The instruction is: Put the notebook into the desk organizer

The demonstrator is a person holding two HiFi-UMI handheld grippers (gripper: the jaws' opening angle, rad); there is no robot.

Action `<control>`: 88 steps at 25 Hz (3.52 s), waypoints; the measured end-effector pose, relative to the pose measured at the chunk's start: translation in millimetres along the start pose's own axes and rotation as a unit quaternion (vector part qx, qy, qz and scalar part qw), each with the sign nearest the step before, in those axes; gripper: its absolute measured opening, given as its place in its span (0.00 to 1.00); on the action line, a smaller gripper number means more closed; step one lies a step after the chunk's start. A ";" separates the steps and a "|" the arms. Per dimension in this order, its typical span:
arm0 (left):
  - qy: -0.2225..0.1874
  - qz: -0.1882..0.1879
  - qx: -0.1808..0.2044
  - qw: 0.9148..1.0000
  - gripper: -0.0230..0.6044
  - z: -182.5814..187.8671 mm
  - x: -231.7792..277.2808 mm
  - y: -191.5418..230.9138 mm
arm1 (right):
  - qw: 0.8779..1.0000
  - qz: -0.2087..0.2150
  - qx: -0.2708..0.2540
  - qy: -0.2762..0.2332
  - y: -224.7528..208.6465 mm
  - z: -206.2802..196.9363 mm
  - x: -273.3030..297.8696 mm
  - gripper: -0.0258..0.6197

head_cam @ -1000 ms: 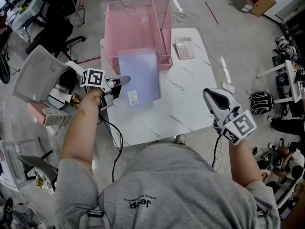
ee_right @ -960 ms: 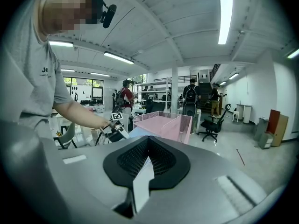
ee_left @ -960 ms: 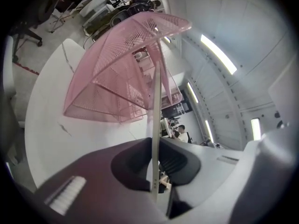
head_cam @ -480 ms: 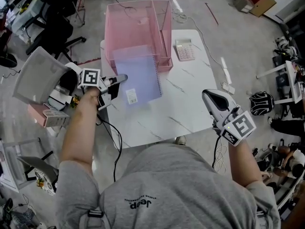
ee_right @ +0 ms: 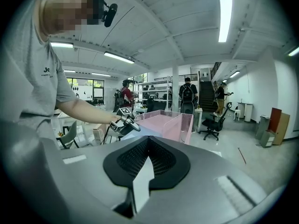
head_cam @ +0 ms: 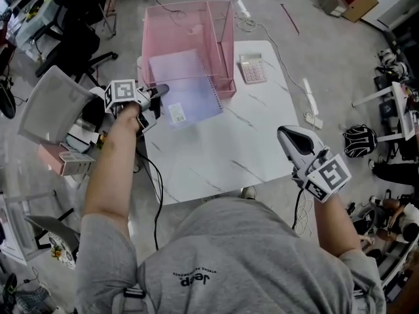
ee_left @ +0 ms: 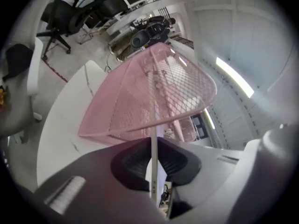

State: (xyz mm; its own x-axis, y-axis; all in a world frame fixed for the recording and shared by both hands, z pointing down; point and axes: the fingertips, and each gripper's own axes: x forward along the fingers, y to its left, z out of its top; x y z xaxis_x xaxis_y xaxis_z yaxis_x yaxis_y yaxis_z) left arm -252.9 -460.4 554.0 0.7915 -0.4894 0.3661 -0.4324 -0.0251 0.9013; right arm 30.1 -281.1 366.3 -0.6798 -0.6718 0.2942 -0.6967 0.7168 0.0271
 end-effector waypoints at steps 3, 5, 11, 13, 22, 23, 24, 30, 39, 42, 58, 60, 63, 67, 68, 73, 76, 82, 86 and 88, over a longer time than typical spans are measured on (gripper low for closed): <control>-0.067 0.049 -0.004 0.997 0.20 15.0 -2.1 12.5 | 1.000 0.002 0.000 0.000 1.0 0.4 -0.2 0.04; -0.084 0.064 0.019 0.994 0.26 16.4 -1.1 12.3 | 1.000 0.005 -0.001 -0.001 2.0 1.0 0.1 0.04; -0.101 0.065 0.076 0.990 0.69 0.6 -12.8 4.1 | 1.000 0.008 0.000 -0.002 0.1 0.1 0.9 0.04; -0.122 0.055 0.077 0.988 0.71 -10.2 -25.5 5.4 | 1.000 0.010 0.002 -0.004 0.5 -0.9 1.7 0.04; -0.156 -0.063 -0.104 0.980 0.72 -130.0 3.4 40.6 | 1.000 0.030 -0.001 -0.005 11.0 0.3 12.7 0.04; -0.171 -0.074 -0.113 0.976 0.67 -128.2 5.9 36.2 | 0.999 0.032 -0.003 -0.004 11.7 1.5 13.0 0.04; -0.188 -0.078 -0.117 0.972 0.50 -122.9 6.0 32.2 | 0.999 0.032 -0.004 -0.004 11.9 2.2 12.9 0.04; -0.219 -0.084 -0.094 0.967 0.18 -83.1 2.8 8.4 | 1.000 0.028 -0.002 0.000 12.5 -1.7 10.9 0.04; -0.213 -0.039 -0.073 0.974 0.18 -9.5 21.9 5.7 | 1.000 0.008 -0.004 0.002 3.3 -1.7 -5.1 0.04; -0.213 -0.025 -0.075 0.974 0.18 4.4 26.9 7.1 | 1.000 0.002 -0.003 0.002 1.8 -4.6 -10.9 0.04; -0.187 0.059 -0.005 0.981 0.66 -12.1 23.7 -5.0 | 1.000 0.017 -0.007 -0.011 4.4 -0.2 -18.6 0.04; -0.186 0.084 0.017 0.979 0.70 -15.9 18.8 -4.7 | 1.000 0.022 -0.009 -0.012 6.3 1.1 -17.5 0.04; -0.187 0.104 0.056 0.975 0.72 -26.5 9.1 -11.4 | 0.999 0.029 -0.012 -0.016 8.4 3.1 -16.1 0.04; -0.187 0.086 0.128 0.970 0.71 -55.3 -11.0 -37.6 | 0.999 0.032 -0.011 -0.028 2.4 5.5 -19.1 0.04; -0.190 0.081 0.155 0.966 0.71 -63.3 -17.2 -47.1 | 0.999 0.031 -0.011 -0.033 -1.3 6.3 -21.3 0.04; -0.220 0.068 0.309 0.923 0.52 -109.9 -42.6 -111.8 | 0.998 0.039 -0.004 -0.057 -26.9 8.5 -38.6 0.04; -0.248 0.063 0.375 0.891 0.41 -144.8 -47.5 -153.3 | 0.996 0.054 -0.004 -0.069 -45.4 7.3 -50.7 0.04; -0.302 0.100 0.455 0.832 0.20 -214.3 -46.4 -205.9 | 0.991 0.102 -0.005 -0.081 -69.1 -5.3 -67.0 0.04; -0.321 0.115 0.446 0.827 0.13 -241.5 -41.2 -217.9 | 0.989 0.126 0.003 -0.080 -75.3 -24.9 -76.4 0.04; -0.319 0.121 0.444 0.829 0.13 -247.1 -40.8 -219.8 | 0.989 0.129 0.009 -0.074 -77.4 -34.5 -76.6 0.04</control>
State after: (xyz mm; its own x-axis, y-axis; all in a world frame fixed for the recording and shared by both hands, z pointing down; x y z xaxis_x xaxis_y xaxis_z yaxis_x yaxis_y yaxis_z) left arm -83.4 -219.5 398.2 0.3679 -0.9279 0.0601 -0.9167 -0.3511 0.1906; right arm 144.0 -278.7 374.6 -0.8605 -0.4883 0.1451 -0.4991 0.8652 -0.0485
